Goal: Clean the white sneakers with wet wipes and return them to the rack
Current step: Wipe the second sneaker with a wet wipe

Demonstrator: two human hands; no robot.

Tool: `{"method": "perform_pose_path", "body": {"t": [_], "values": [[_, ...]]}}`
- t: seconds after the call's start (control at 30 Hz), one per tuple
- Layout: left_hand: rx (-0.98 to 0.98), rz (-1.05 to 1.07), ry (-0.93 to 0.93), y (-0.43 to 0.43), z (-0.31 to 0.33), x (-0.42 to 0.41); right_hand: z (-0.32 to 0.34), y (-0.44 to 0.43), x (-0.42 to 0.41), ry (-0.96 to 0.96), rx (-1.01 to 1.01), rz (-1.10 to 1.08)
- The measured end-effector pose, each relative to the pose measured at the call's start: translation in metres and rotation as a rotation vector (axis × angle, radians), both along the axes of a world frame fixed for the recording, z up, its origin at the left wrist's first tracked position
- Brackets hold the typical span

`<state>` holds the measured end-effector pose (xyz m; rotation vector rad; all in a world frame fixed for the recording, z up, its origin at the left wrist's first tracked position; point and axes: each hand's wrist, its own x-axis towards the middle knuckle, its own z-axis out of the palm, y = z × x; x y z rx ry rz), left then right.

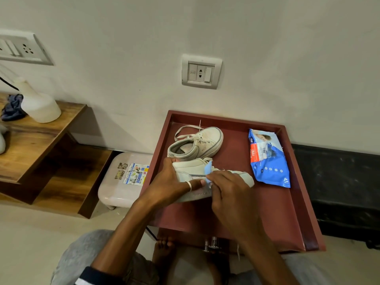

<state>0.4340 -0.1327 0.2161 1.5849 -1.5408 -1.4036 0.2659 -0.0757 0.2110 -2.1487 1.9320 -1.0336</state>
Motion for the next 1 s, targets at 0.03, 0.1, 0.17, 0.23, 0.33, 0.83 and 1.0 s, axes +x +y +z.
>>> {"method": "perform_pose_path", "body": {"t": [0.03, 0.1, 0.17, 0.23, 0.33, 0.83, 1.0], "values": [[0.003, -0.006, 0.005, 0.000, -0.001, 0.000, 0.001, -0.002, -0.006, 0.005, -0.004, -0.017], [-0.007, -0.017, -0.005, 0.000, -0.002, 0.001, 0.001, -0.004, -0.019, 0.030, -0.015, -0.070], [-0.030, -0.015, -0.031, -0.001, -0.002, 0.000, 0.000, -0.005, -0.025, 0.038, -0.022, -0.093], [-0.044, 0.013, -0.042, -0.001, -0.003, -0.003, -0.002, -0.003, -0.021, 0.041, -0.031, -0.076], [-0.046, 0.062, -0.049, -0.001, -0.006, -0.006, -0.001, 0.001, -0.003, 0.047, -0.038, -0.024], [0.003, 0.144, -0.066, -0.003, -0.009, -0.007, -0.002, 0.001, 0.005, 0.012, -0.005, 0.013], [0.002, 0.101, -0.083, -0.003, -0.007, -0.006, -0.006, -0.005, -0.011, 0.035, 0.021, -0.092]]}}
